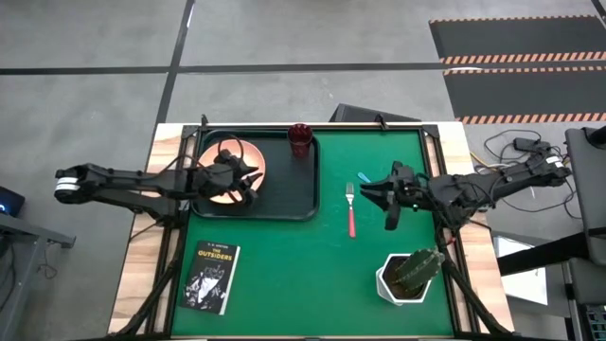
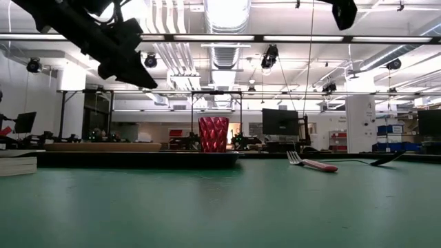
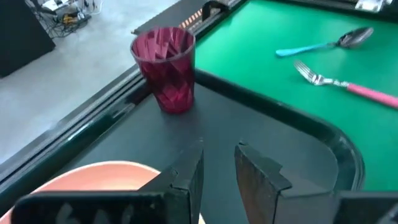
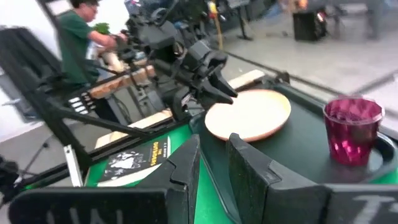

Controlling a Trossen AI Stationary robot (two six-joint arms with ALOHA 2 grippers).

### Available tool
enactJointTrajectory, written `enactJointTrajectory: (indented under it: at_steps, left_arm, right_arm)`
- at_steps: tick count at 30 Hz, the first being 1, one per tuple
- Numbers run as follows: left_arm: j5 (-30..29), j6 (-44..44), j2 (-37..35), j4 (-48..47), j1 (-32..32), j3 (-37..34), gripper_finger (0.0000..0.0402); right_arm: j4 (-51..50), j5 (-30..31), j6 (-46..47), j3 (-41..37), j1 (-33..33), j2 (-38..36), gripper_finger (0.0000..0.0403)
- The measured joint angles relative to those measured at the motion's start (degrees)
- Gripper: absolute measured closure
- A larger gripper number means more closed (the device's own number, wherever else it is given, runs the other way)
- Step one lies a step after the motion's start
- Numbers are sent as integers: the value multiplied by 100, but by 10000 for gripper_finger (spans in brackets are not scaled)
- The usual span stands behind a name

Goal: Pick and place plate/cup/fork/spoon on tray
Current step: Put the pink fork on the right of the black serving tray

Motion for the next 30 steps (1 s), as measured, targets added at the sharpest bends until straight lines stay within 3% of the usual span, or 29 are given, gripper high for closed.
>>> enactJointTrajectory:
  at_steps: [12,16,30]
  left_arm:
    - [181,315,-86,87,4,-18,330]
    - [204,466,-114,206,4,-18,329]
    - [214,772,-137,172,4,-20,329]
  right_arm:
    - [-3311,35,2265,2005,-561,1638,335]
    - [-4404,-372,2873,2547,-908,2238,335]
    - [-5336,-2067,2934,3209,-1918,4230,335]
